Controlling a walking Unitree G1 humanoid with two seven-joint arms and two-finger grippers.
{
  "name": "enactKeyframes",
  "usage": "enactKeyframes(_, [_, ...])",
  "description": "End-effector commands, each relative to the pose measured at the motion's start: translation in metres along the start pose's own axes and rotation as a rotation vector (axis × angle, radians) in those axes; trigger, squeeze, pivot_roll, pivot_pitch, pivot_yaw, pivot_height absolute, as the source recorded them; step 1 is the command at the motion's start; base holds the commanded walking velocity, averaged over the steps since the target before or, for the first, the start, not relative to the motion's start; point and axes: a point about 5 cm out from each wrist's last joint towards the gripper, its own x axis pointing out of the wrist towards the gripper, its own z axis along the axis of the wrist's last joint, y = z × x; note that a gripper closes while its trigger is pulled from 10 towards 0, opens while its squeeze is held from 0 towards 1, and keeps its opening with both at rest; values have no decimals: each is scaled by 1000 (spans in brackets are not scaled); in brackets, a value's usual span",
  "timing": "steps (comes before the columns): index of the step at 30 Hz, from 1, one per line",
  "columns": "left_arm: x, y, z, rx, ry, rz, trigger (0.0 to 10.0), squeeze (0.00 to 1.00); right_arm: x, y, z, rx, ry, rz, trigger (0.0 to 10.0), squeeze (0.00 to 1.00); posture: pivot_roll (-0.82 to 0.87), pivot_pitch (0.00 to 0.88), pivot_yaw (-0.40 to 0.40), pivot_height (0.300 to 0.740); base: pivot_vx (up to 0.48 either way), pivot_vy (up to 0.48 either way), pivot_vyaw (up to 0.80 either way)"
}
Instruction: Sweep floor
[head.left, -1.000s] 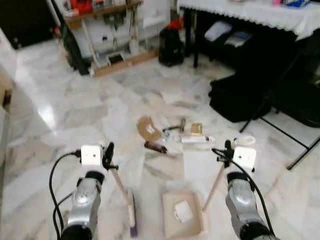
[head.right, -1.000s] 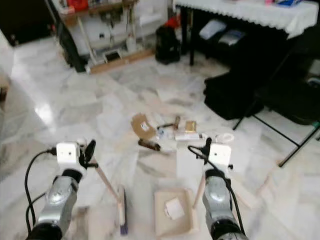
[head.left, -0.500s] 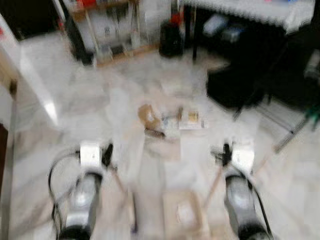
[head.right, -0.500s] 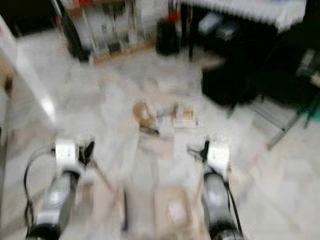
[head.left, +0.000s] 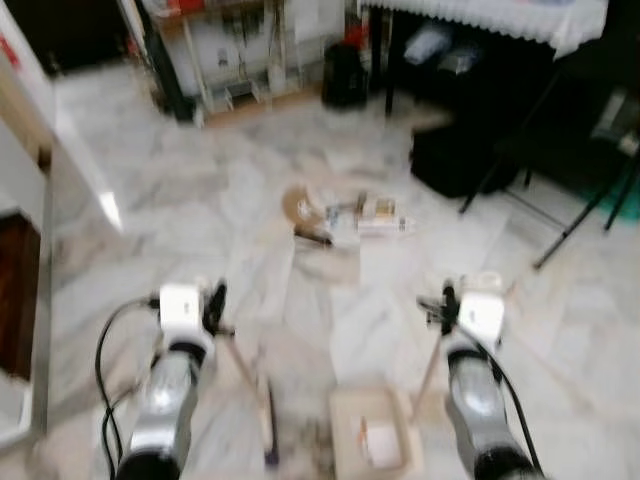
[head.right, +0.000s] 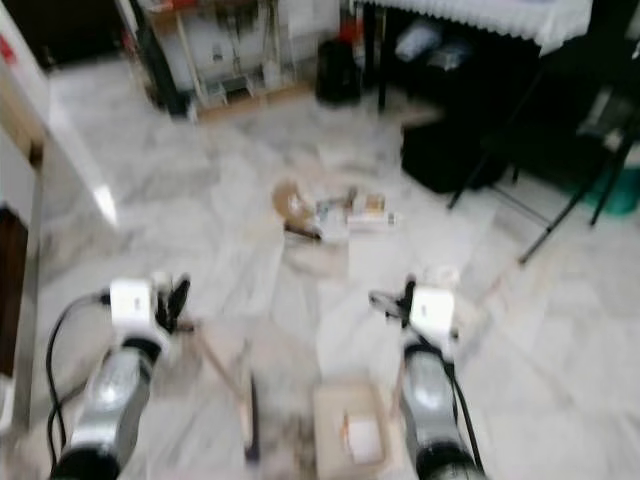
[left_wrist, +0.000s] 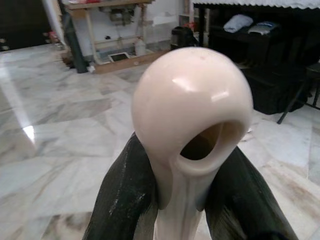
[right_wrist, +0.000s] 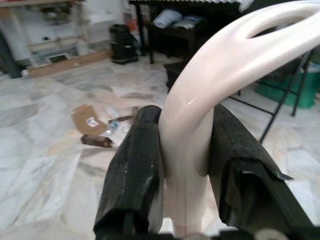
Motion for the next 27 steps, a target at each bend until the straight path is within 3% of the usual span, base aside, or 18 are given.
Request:
enactKeyframes(1, [2, 5, 8, 22, -33, 8, 10000, 0, 5, 5, 10, 25, -44, 5, 10000, 0, -54, 0, 111, 740, -375, 0, 0])
enactKeyframes(7, [3, 6, 9, 23, -34, 9, 10000, 0, 5, 6, 10, 26, -45, 8, 10000, 0, -51, 0, 110, 740, -372, 0, 0])
enactKeyframes(23, [2, 6, 10, 28, -35, 14, 10000, 0, 6, 9, 11, 14, -40, 26, 10000, 0, -44, 0, 108, 740, 0, 0, 0])
enactKeyframes(27, [2, 6, 9, 28, -34, 12, 10000, 0, 6, 10, 11, 11, -43, 33, 10000, 0, -44, 0, 109, 740, 0, 0, 750])
